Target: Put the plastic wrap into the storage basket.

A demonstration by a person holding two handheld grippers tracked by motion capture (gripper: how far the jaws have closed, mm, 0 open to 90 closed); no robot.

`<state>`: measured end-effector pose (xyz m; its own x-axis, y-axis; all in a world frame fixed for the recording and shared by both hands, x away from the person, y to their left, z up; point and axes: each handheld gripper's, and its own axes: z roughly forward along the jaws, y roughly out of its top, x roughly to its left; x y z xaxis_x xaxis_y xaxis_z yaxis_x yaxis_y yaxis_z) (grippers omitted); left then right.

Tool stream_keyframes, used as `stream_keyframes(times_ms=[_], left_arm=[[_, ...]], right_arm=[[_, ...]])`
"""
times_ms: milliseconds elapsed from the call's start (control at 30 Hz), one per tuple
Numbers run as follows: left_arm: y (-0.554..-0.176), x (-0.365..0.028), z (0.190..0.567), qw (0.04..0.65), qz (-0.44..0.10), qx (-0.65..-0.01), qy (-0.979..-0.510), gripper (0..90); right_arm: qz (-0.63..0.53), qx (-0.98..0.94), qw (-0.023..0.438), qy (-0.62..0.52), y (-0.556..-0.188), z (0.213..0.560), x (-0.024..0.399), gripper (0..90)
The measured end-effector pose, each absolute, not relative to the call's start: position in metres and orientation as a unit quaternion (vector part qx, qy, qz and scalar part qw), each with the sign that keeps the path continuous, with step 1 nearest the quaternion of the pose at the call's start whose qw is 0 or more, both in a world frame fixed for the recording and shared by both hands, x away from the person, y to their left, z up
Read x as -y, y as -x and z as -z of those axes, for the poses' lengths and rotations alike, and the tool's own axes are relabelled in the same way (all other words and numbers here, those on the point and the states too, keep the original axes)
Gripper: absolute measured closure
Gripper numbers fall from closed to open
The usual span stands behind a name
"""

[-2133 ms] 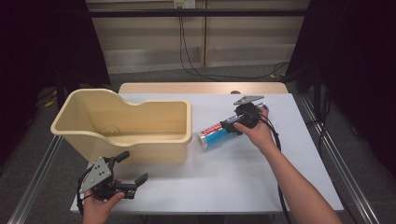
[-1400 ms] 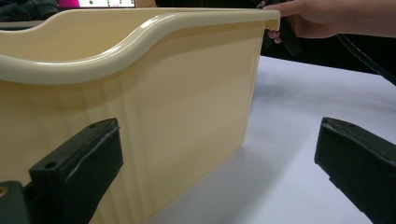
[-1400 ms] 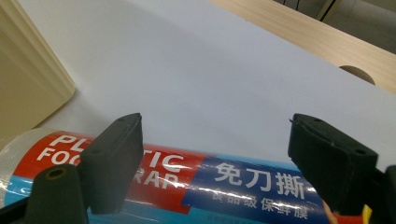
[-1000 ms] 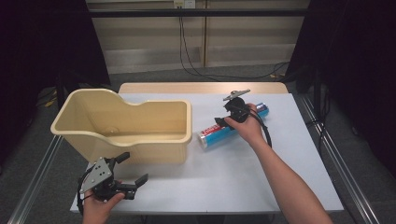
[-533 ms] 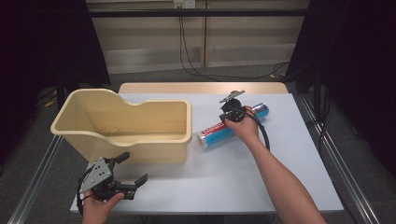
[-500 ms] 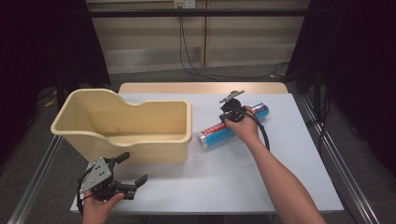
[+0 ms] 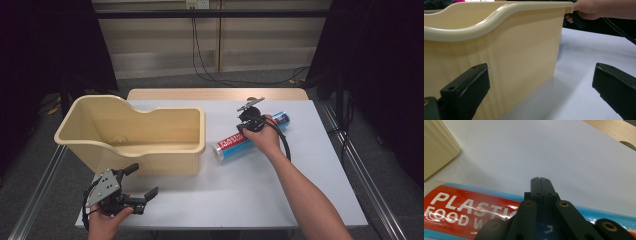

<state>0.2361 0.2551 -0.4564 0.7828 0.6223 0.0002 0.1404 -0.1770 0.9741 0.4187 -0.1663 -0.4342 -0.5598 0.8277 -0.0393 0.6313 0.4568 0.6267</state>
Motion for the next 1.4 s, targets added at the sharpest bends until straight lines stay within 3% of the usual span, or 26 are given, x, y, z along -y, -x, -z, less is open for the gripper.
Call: stream_keyframes(times_ms=[1400], left_arm=[[-0.235, -0.25, 0.456, 0.584, -0.202, -0.261, -0.742, 1.6]], right_arm=[[-0.307, -0.855, 0.143, -0.393, -0.375, 0.421, 0.211, 88.3]])
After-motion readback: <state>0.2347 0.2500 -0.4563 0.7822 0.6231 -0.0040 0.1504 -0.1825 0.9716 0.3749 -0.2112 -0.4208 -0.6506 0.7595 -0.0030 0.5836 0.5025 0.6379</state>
